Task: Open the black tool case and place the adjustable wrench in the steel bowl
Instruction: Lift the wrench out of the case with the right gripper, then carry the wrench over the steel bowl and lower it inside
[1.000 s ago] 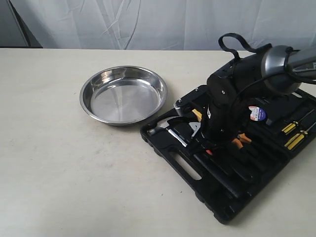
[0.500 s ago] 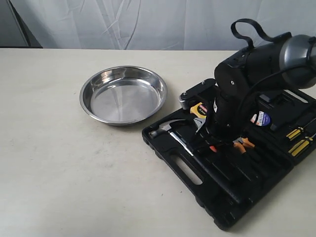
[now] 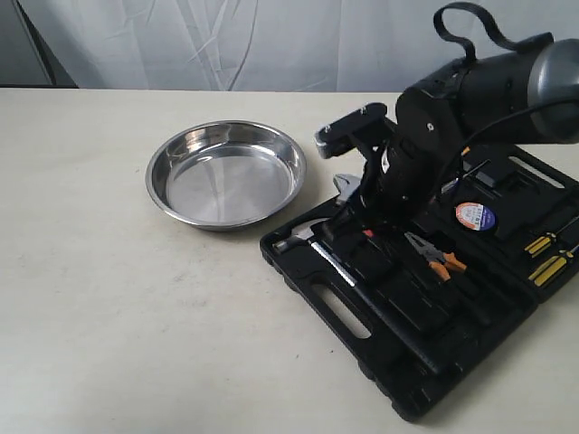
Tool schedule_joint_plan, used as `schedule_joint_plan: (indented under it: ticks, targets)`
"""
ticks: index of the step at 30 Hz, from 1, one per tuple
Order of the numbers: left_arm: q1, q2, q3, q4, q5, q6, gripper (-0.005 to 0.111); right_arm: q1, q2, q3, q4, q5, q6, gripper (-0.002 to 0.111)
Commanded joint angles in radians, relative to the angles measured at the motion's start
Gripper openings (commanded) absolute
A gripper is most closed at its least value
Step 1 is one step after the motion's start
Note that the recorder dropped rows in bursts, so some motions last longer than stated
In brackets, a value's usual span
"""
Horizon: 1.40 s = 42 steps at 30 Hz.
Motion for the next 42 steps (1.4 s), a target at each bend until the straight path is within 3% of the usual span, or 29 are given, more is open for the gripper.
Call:
schedule_joint_plan:
  ticks: [1, 6, 10, 14, 18, 23, 34, 37, 38, 40, 42]
  targets:
    - [-0.004, 0.004, -0.002, -0.002, -0.007, -0.001, 0.000, -0.003, -0.014, -0.090, -0.005, -0.088, 0.003, -0.001]
    - [-0.004, 0.004, -0.002, -0.002, -0.007, -0.001, 0.000, -0.003, 0.055, -0.238, 0.184, -0.179, -0.245, -0.001]
    - [-0.004, 0.004, -0.002, -0.002, -0.007, -0.001, 0.000, -0.003, 0.257, -0.534, 0.516, -0.001, -0.625, -0.001]
    - [-0.004, 0.004, -0.002, -0.002, -0.007, -0.001, 0.000, -0.003, 0.412, -0.729, 0.658, 0.002, -0.763, -0.001]
    - [-0.004, 0.004, -0.002, -0.002, -0.007, -0.001, 0.000, -0.003, 0.488, -0.766, 0.773, -0.037, -0.898, -0.001]
    - [-0.004, 0.004, -0.002, -0.002, -0.007, -0.001, 0.000, -0.003, 0.544, -0.766, 0.831, -0.159, -0.913, -0.001]
    - [-0.004, 0.004, -0.002, -0.002, -0.007, -0.001, 0.000, -0.003, 0.603, -0.766, 0.827, -0.125, -0.913, 0.000]
    - [-0.004, 0.004, -0.002, -0.002, -0.007, -0.001, 0.000, -0.003, 0.603, -0.766, 0.827, -0.123, -0.913, 0.013]
    - [-0.004, 0.004, -0.002, -0.002, -0.007, -0.001, 0.000, -0.003, 0.603, -0.766, 0.831, -0.123, -0.911, 0.027]
    - [-0.004, 0.004, -0.002, -0.002, -0.007, -0.001, 0.000, -0.003, 0.603, -0.766, 0.850, -0.123, -0.911, 0.042]
    - [-0.004, 0.004, -0.002, -0.002, -0.007, -0.001, 0.000, -0.003, 0.594, -0.766, 0.875, -0.123, -0.909, 0.041]
